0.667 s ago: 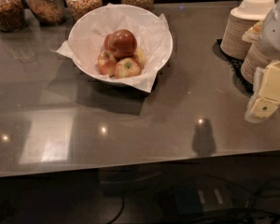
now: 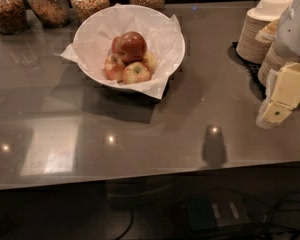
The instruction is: Pick apple from white bowl
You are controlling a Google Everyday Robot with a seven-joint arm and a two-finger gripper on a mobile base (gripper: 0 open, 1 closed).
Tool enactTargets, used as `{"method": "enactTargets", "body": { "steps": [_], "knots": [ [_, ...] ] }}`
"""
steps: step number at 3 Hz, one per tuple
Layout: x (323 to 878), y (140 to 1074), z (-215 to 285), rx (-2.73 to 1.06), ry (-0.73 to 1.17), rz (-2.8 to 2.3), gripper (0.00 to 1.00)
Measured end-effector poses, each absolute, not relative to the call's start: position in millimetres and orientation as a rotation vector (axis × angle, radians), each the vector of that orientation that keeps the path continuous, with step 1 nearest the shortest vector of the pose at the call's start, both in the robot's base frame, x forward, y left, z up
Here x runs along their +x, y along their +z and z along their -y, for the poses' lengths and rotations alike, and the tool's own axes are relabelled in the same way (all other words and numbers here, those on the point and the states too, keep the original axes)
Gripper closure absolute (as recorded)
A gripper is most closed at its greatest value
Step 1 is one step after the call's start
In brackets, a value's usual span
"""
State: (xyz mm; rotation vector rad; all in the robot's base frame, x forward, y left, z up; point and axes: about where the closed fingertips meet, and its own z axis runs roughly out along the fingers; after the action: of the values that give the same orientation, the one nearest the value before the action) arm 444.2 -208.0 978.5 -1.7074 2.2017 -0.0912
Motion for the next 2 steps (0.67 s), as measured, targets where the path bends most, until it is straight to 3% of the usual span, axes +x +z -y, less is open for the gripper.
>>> {"method": "enactTargets", "body": {
  "steps": [2],
  "knots": [
    [492,985,160,-1.594,0.001,-2.093,0.00]
  ]
}}
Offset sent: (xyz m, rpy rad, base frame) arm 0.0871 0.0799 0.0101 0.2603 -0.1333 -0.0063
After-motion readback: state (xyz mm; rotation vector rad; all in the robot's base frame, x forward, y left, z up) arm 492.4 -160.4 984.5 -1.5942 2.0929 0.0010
